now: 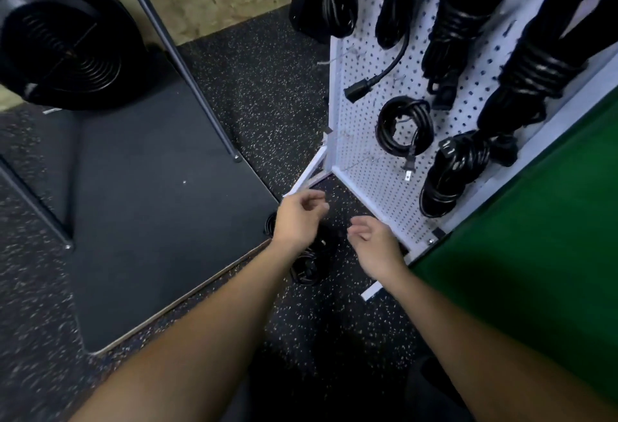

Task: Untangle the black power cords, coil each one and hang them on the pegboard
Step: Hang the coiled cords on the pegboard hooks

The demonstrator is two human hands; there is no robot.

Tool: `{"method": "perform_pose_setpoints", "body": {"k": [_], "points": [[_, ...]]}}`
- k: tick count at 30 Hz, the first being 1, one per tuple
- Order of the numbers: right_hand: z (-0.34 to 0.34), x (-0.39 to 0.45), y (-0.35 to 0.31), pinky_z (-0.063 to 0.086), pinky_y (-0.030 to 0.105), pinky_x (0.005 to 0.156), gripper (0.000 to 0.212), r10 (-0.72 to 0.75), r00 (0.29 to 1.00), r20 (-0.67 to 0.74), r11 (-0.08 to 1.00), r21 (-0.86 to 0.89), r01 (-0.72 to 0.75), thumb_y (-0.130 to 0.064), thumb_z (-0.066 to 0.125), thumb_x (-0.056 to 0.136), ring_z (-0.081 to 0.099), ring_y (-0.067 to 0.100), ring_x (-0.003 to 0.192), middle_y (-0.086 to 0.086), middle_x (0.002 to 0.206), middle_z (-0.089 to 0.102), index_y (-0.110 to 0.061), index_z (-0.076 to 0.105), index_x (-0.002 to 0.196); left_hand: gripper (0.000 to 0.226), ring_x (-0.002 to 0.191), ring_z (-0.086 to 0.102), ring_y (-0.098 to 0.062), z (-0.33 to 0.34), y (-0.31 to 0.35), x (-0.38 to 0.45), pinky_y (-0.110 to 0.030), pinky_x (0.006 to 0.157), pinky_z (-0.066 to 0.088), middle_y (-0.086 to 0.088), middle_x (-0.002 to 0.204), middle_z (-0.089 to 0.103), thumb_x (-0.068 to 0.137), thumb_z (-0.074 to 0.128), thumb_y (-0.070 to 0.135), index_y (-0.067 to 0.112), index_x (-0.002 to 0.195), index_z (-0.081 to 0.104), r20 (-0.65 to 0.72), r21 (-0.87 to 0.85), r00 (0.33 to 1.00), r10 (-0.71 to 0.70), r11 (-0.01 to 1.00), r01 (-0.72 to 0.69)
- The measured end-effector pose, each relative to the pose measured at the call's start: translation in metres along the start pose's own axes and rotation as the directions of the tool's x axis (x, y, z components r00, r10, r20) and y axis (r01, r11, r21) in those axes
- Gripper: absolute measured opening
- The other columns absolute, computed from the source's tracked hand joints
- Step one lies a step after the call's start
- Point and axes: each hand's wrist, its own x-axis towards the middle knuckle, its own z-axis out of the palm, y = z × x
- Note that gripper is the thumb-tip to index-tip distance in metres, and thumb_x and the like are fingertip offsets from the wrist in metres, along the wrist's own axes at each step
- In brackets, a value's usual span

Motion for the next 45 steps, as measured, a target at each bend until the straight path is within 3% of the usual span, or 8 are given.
{"method": "perform_pose_setpoints", "body": {"k": [5, 13, 20, 28, 31, 37, 42, 45], "points": [[0.031, 0.012, 0.046, 0.053, 0.031, 0.105, 0.039, 0.12, 0.974, 0.192, 0.983, -0.158, -0.09, -0.02, 0.076, 0.103, 0.072, 0.017, 0.117, -0.003, 0.122, 0.076, -0.013, 0.069, 0.14, 0.02, 0.097, 0.073, -0.01, -0.024, -0.079, -0.021, -0.031, 0.1, 0.058, 0.008, 0.105, 0.078, 0.096, 0.085, 0.015, 0.016, 0.115, 0.081, -0.022, 0.165, 0.978, -0.209, 0.964, 0.21], [0.101, 0.017, 0.083, 0.051, 0.034, 0.108, 0.081, 0.249, 0.916, 0.313, 0.956, -0.229, -0.182, -0.039, 0.079, 0.1, 0.064, 0.026, 0.134, 0.007, 0.156, 0.06, -0.012, 0.04, 0.166, 0.062, 0.13, 0.066, -0.02, -0.016, -0.165, -0.031, -0.039, 0.119, 0.048, 0.002, 0.147, 0.066, 0.099, 0.08, 0.015, 0.013, 0.156, 0.054, 0.067, 0.248, 0.901, -0.428, 0.882, 0.401], [0.108, 0.017, 0.093, 0.052, 0.045, 0.115, 0.07, 0.159, 0.965, 0.208, 0.938, -0.337, -0.082, -0.032, 0.077, 0.101, 0.062, 0.029, 0.137, 0.007, 0.151, 0.063, -0.015, 0.043, 0.159, 0.05, 0.112, 0.075, -0.024, 0.001, -0.179, -0.032, -0.048, 0.105, 0.06, -0.004, 0.13, 0.075, 0.102, 0.075, 0.013, 0.009, 0.15, 0.059, 0.07, 0.139, 0.882, -0.466, 0.88, 0.454], [0.071, -0.004, 0.052, 0.062, 0.04, 0.096, 0.033, 0.009, 0.993, 0.113, 0.972, -0.234, 0.018, -0.026, 0.08, 0.1, 0.072, 0.011, 0.101, -0.011, 0.112, 0.072, -0.027, 0.063, 0.128, 0.014, 0.091, 0.075, -0.008, -0.015, -0.13, -0.041, -0.035, 0.092, 0.064, 0.014, 0.098, 0.078, 0.104, 0.074, 0.015, 0.027, 0.111, 0.073, -0.011, 0.078, 0.957, -0.29, 0.954, 0.29], [0.053, -0.012, 0.022, 0.063, 0.037, 0.095, 0.034, -0.064, 0.993, 0.096, 0.984, -0.159, 0.079, -0.029, 0.081, 0.099, 0.073, 0.007, 0.099, -0.012, 0.111, 0.073, -0.025, 0.066, 0.13, 0.014, 0.085, 0.075, -0.015, -0.027, -0.104, -0.039, -0.048, 0.089, 0.064, 0.005, 0.095, 0.078, 0.102, 0.077, 0.019, 0.03, 0.111, 0.077, -0.041, 0.017, 0.981, -0.192, 0.981, 0.193], [0.02, -0.024, -0.048, 0.06, 0.026, 0.09, 0.033, -0.176, 0.984, -0.008, 0.984, -0.026, 0.176, -0.024, 0.081, 0.099, 0.072, 0.0, 0.097, -0.017, 0.109, 0.072, -0.037, 0.061, 0.122, 0.017, 0.081, 0.068, -0.015, -0.043, -0.027, -0.025, -0.033, 0.075, 0.066, -0.021, 0.104, 0.072, 0.104, 0.073, 0.009, 0.021, 0.116, 0.079, -0.1, -0.116, 0.995, -0.02, 0.993, 0.009], [0.003, -0.028, -0.086, 0.06, 0.023, 0.092, 0.036, -0.223, 0.969, -0.103, 0.972, 0.048, 0.229, -0.021, 0.08, 0.1, 0.071, 0.0, 0.099, -0.016, 0.113, 0.072, -0.03, 0.063, 0.131, 0.016, 0.087, 0.077, -0.021, -0.051, 0.02, -0.011, -0.031, 0.07, 0.064, -0.004, 0.101, 0.078, 0.105, 0.074, 0.016, 0.025, 0.116, 0.08, -0.109, -0.138, 0.994, 0.031, 0.989, -0.046], [-0.003, -0.027, -0.102, 0.061, 0.023, 0.09, 0.036, -0.243, 0.957, -0.157, 0.961, 0.091, 0.259, -0.022, 0.079, 0.101, 0.072, -0.002, 0.096, -0.015, 0.113, 0.074, -0.033, 0.062, 0.131, 0.014, 0.088, 0.077, -0.018, -0.055, 0.041, 0.0, -0.041, 0.083, 0.065, 0.007, 0.095, 0.078, 0.103, 0.076, 0.024, 0.034, 0.112, 0.08, -0.128, -0.062, 0.986, 0.111, 0.991, -0.119]]}}
